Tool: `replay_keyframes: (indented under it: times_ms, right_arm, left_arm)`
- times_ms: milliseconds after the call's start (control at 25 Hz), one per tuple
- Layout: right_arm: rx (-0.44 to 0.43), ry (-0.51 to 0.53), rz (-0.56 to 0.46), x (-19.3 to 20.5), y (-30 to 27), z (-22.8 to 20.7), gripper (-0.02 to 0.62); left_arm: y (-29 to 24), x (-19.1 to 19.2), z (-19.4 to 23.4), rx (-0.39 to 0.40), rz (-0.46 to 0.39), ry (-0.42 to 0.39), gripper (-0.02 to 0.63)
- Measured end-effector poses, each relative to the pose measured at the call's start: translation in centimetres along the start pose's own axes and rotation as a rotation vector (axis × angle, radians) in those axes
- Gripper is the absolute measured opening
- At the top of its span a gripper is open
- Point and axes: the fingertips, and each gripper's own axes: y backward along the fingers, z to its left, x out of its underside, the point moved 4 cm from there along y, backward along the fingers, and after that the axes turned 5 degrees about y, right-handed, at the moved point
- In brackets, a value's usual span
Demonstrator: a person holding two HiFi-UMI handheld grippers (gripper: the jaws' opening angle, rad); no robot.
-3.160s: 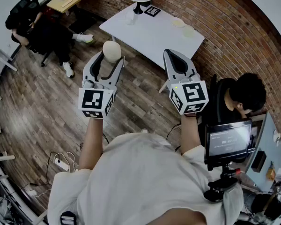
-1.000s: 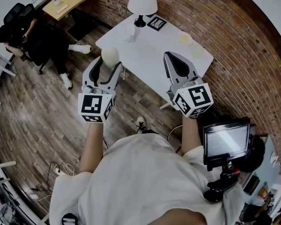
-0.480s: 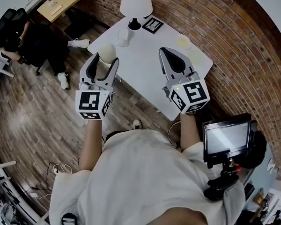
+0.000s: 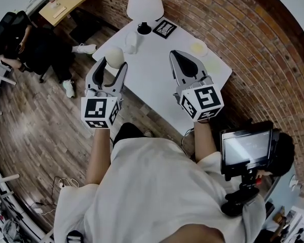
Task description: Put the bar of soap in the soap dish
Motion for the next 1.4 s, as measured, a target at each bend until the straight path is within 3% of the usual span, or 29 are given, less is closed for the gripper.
replay_keyframes:
  times_ms: [240, 720, 1400]
  right_arm:
    - [-0.023, 0.047, 0.006, 0.3, -1.6, -0.1, 0.005]
    - [0.022, -0.001, 0.078, 3.6, -8.1, -2.8, 0.005]
    - [0.118, -0.083, 0.253, 9.6, -15.9, -6.0, 0.005]
  left_arm:
    - [-1.8, 0.5, 1.0, 0.004, 0.004, -0.001, 0.258]
    - [-9.3, 3.5, 6.0, 0.034, 0.064, 0.039, 0.258]
    - [-20.0, 12.4, 12.1, 0.091, 0.255, 0.118, 0.258]
